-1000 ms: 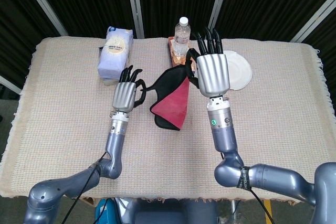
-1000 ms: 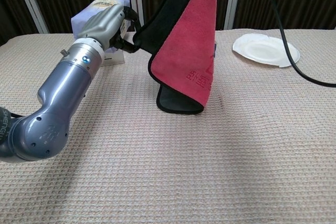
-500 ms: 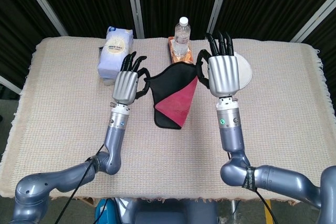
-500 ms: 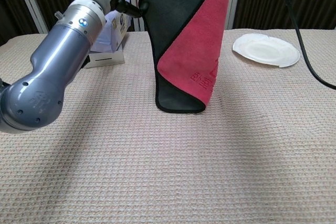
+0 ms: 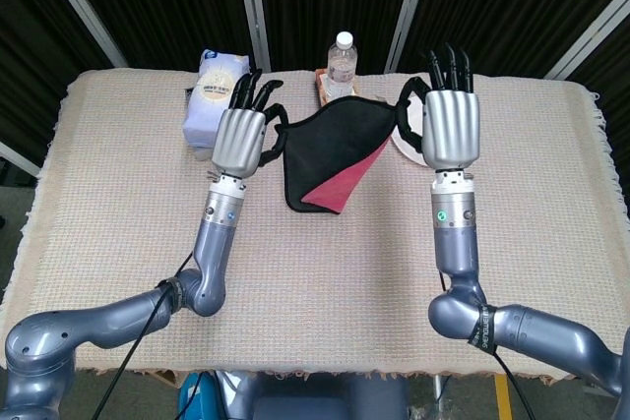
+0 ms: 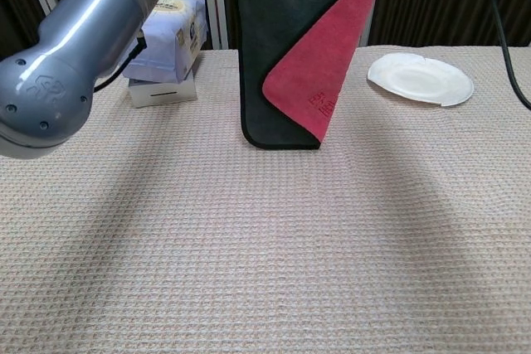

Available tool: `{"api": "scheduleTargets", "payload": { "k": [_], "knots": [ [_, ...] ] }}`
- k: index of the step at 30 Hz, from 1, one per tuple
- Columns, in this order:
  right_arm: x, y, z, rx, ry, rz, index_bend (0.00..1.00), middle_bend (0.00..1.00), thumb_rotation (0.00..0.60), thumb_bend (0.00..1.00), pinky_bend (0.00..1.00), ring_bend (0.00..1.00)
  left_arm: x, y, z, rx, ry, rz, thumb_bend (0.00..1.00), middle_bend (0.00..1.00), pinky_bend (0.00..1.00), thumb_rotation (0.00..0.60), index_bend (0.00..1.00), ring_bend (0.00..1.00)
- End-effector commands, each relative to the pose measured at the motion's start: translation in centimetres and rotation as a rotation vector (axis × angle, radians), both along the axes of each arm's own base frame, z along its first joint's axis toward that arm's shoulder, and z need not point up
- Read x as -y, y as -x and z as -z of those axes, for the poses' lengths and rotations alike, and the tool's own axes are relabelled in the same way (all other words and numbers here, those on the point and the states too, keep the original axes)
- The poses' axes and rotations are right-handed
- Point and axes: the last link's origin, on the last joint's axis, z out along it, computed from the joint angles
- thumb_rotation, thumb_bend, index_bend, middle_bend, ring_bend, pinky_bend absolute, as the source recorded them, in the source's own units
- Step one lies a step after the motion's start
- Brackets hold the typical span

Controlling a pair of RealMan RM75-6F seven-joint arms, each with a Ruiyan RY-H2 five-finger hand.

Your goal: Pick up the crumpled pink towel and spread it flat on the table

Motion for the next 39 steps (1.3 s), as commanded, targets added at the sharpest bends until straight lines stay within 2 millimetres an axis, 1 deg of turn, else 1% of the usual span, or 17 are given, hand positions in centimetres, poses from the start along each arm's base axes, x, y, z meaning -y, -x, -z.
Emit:
{"api": "scheduleTargets", "payload": {
  "k": [1,7,13,18,27,36,39],
  "knots": [
    [0.1,0.5,0.0,-0.001,-0.005,0.007,0.60,0.19,0.600,0.47,0.00,0.01,-0.7,-0.9,-0.7,-0.007,-0.015,-0.001,0.48,0.18,0.02,0.600,0.58,0.00],
    [0.3,1.7,0.3,-0.010,-0.015,0.030,0.60,0.19,0.600,0.47,0.00,0.01,-1.1,-1.6,-1.3,0.018,-0.010,-0.017,0.48,0.18,0.02,0.600,0.58,0.00],
    [0.6,3.1,0.5,-0.009,-0.024,0.056,0.60,0.19,0.600,0.47,0.00,0.01,-1.2,-1.4,-1.6,0.004,-0.019,-0.019,0.48,0.18,0.02,0.600,0.58,0.00],
    [0.9,3.7,0.5,-0.003,-0.020,0.065,0.60,0.19,0.600,0.47,0.00,0.01,-1.4,-1.4,-2.1,0.005,-0.032,-0.018,0.48,0.18,0.02,0.600,0.58,0.00],
    [1.0,3.8,0.6,0.009,-0.021,0.057,0.60,0.19,0.600,0.47,0.00,0.01,-1.6,-2.1,-2.6,-0.003,-0.041,-0.010,0.48,0.18,0.02,0.600,0.58,0.00],
    [0.4,3.9,0.5,0.009,-0.021,0.043,0.60,0.19,0.600,0.47,0.00,0.01,-0.9,-1.5,-2.0,-0.007,-0.026,-0.010,0.48,0.18,0.02,0.600,0.58,0.00],
    [0.0,4.0,0.5,0.014,-0.022,0.043,0.60,0.19,0.600,0.47,0.00,0.01,-0.4,-1.1,-1.9,-0.002,-0.016,-0.007,0.48,0.18,0.02,0.600,0.58,0.00]
  ]
}}
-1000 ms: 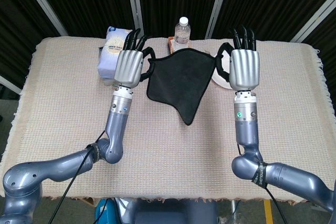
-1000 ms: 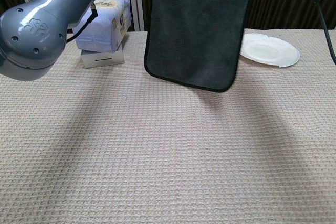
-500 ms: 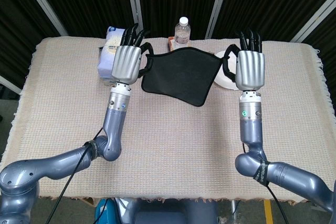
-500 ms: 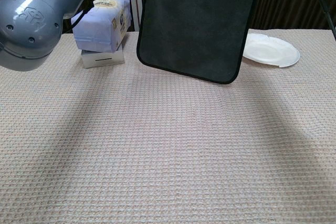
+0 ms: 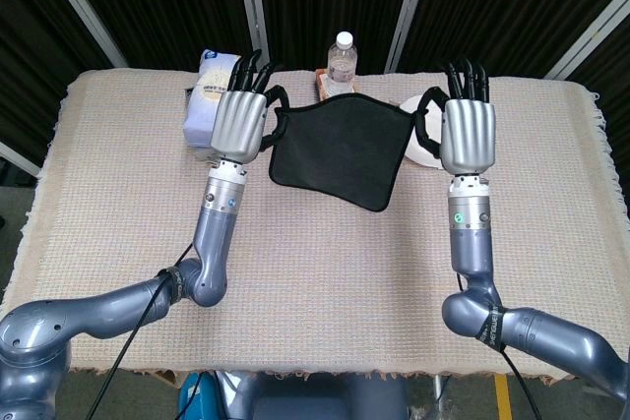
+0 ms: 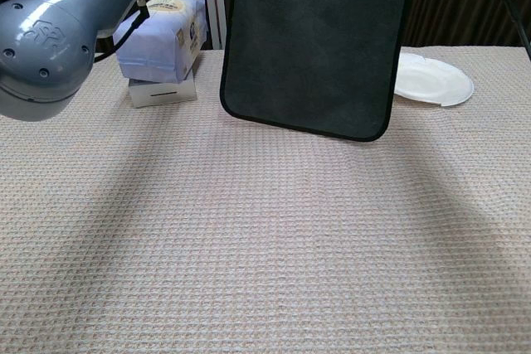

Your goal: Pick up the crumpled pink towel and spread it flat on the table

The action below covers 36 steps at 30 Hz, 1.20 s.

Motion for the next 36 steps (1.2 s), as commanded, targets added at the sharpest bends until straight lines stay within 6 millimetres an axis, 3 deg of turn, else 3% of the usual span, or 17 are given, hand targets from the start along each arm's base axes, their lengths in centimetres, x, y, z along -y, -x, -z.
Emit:
{"api": "scheduleTargets", "payload": {
  "k": [1,5,22,36],
  "knots": [
    [-0.4,0.2,0.0,0.003,-0.001,0.002,0.60,0.19,0.600,0.47,0.00,0.01,0.6,0.6,0.1,0.004,0.009,0.002,0.48,0.18,0.02,0.600,0.58,0.00],
    [-1.0,0.7,0.1,0.004,-0.008,0.008,0.60,0.19,0.600,0.47,0.00,0.01,1.6,1.4,0.3,0.006,0.029,0.004,0.48,0.18,0.02,0.600,0.58,0.00],
    [-6.8,5.3,2.6,-0.001,-0.102,0.030,0.60,0.19,0.600,0.47,0.00,0.01,10.0,7.2,1.2,0.076,0.192,0.010,0.48,0.18,0.02,0.600,0.58,0.00],
    [-10.0,6.9,4.6,-0.024,-0.155,0.028,0.60,0.19,0.600,0.47,0.00,0.01,13.6,10.0,3.8,0.049,0.310,-0.018,0.48,0.18,0.02,0.600,0.58,0.00]
  ]
}}
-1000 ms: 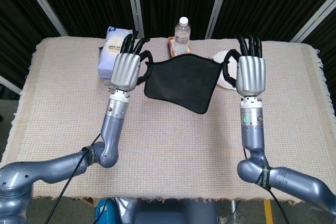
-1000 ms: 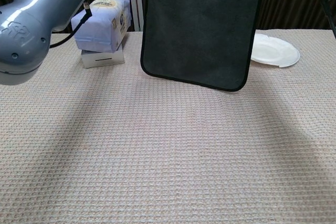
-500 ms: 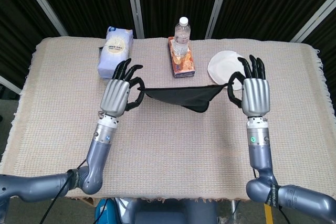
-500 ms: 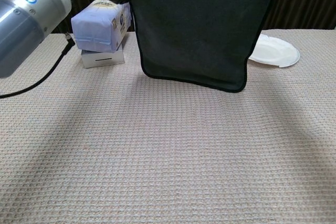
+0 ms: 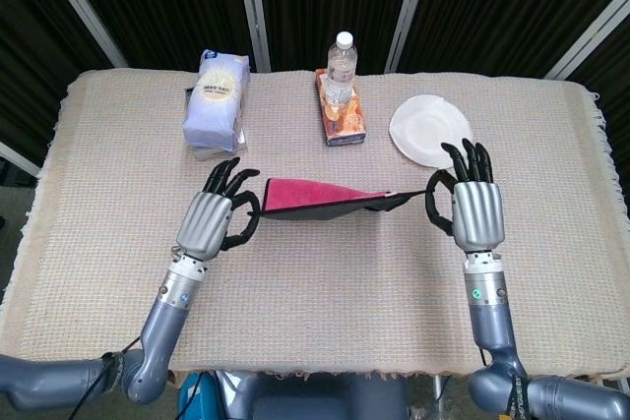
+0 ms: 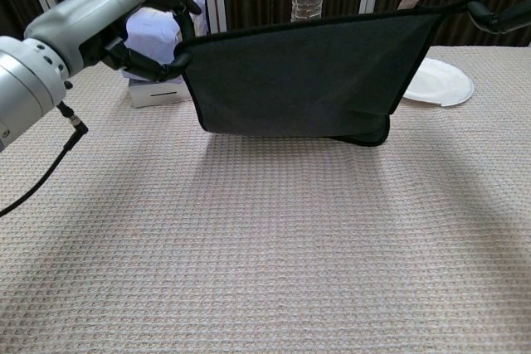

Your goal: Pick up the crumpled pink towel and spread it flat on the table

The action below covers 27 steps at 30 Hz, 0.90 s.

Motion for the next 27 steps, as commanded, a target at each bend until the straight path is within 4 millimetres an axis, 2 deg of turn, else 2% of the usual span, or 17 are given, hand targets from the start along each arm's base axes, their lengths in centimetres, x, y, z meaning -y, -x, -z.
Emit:
{"api": "scheduleTargets", "payload": {
  "k": [1,19,27],
  "knots": [
    [-0.6,0.2,0.5,-0.008,-0.014,-0.006,0.60,0.19,0.600,0.47,0.00,0.01,0.4,0.0,0.7,0.003,0.018,-0.001,0.48,0.18,0.02,0.600,0.58,0.00],
    [-3.8,2.3,2.7,-0.085,-0.097,-0.010,0.61,0.20,0.600,0.47,0.00,0.02,2.7,-1.1,3.7,0.018,0.094,0.013,0.48,0.18,0.02,0.600,0.58,0.00],
    [-5.0,2.2,3.1,-0.079,-0.115,-0.031,0.61,0.20,0.600,0.47,0.00,0.02,3.9,-1.2,4.3,0.030,0.120,0.025,0.48,0.18,0.02,0.600,0.58,0.00]
  ]
}}
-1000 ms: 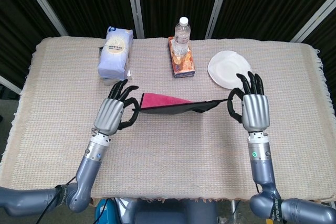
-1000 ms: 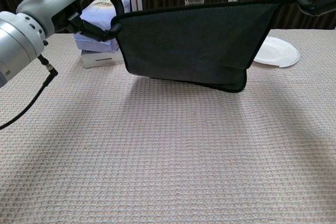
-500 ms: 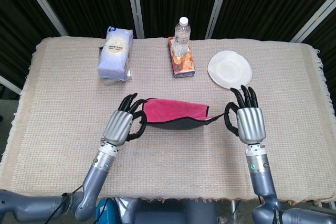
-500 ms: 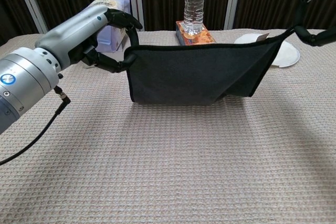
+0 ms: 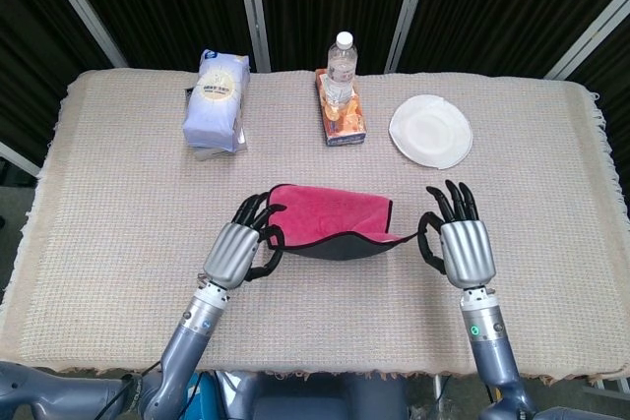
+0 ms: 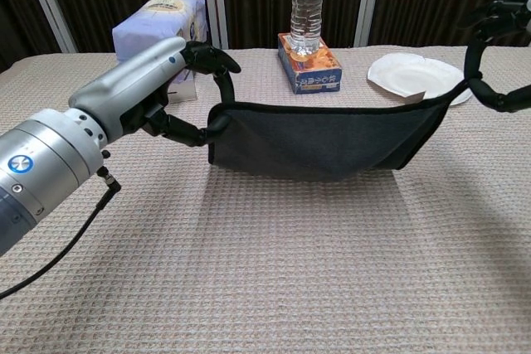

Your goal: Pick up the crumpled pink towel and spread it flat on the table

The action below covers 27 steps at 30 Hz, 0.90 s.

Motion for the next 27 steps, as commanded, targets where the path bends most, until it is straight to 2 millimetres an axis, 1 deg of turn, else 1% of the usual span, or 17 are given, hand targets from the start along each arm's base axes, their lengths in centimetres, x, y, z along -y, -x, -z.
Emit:
{"api": "scheduleTargets", "payload": {
  "k": [1,7,18,22,27],
  "knots": [
    [-0.4,-0.1,0.1,0.001,-0.003,-0.007,0.61,0.20,0.600,0.47,0.00,0.02,0.3,0.0,0.1,0.005,0.004,0.004,0.48,0.18,0.02,0.600,0.58,0.00],
    [-1.2,-0.1,0.1,0.000,-0.003,-0.009,0.61,0.20,0.600,0.47,0.00,0.02,1.0,0.2,0.0,0.013,0.011,0.009,0.48,0.18,0.02,0.600,0.58,0.00],
    [-3.2,1.3,0.6,0.006,-0.021,0.013,0.61,0.20,0.600,0.47,0.00,0.02,2.3,1.0,-0.6,0.011,0.015,0.024,0.48,0.18,0.02,0.600,0.58,0.00],
    [-4.3,1.7,0.7,0.001,-0.030,0.009,0.61,0.20,0.600,0.47,0.00,0.02,3.0,1.6,-0.8,-0.002,0.018,0.029,0.48,0.18,0.02,0.600,0.58,0.00],
    [-5.0,1.7,0.9,-0.002,-0.037,0.001,0.61,0.20,0.600,0.47,0.00,0.02,3.8,2.3,-0.9,-0.011,0.024,0.030,0.48,0.18,0.02,0.600,0.58,0.00]
  ]
}}
